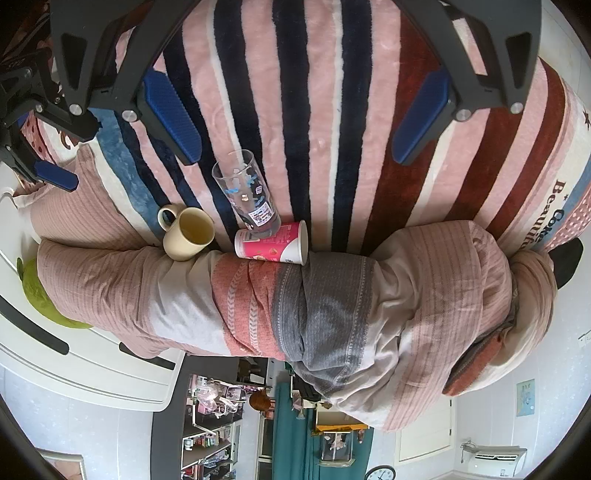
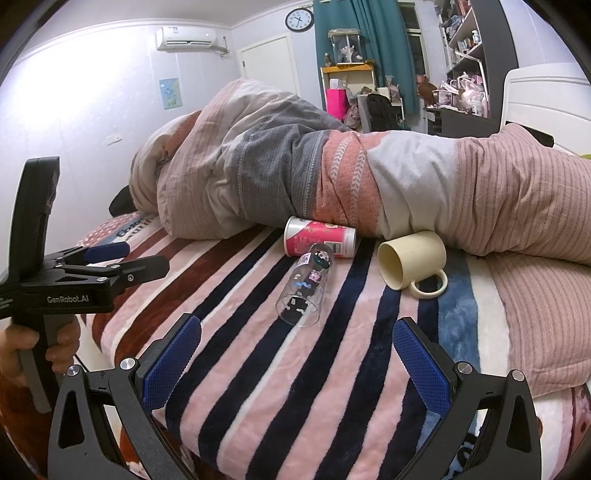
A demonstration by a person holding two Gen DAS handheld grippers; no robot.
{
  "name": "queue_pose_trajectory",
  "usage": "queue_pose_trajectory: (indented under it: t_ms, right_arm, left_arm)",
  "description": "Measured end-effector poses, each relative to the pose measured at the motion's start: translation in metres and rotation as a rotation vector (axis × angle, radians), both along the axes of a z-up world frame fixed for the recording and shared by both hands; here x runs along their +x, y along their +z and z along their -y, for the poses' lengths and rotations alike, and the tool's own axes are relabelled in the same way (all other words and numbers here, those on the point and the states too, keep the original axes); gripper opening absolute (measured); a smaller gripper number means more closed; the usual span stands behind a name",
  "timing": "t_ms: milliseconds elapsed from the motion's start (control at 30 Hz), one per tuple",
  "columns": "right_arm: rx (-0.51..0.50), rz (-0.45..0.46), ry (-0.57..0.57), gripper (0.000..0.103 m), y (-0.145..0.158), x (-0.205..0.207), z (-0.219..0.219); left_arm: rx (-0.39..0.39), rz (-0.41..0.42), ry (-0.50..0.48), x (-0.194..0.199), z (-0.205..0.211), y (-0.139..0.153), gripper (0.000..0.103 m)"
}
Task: Flip cup upside down
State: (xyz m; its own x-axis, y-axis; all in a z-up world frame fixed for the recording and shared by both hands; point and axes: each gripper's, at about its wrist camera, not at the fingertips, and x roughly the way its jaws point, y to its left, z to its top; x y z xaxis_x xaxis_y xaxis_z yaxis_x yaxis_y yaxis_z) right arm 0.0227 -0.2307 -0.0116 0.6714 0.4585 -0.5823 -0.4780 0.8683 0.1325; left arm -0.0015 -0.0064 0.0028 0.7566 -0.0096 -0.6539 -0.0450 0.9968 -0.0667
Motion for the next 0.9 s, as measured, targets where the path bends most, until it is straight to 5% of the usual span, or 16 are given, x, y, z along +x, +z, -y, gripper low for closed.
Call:
queue_pose_trajectory:
  t_ms: [900]
  right_arm:
    - [0.002, -0.003, 0.001, 0.103, 0.0005, 0.0012, -0.0019]
  left_arm:
    - [0.009, -0.008, -0.012, 0.0017, 0.0054, -0.0016, 0.103]
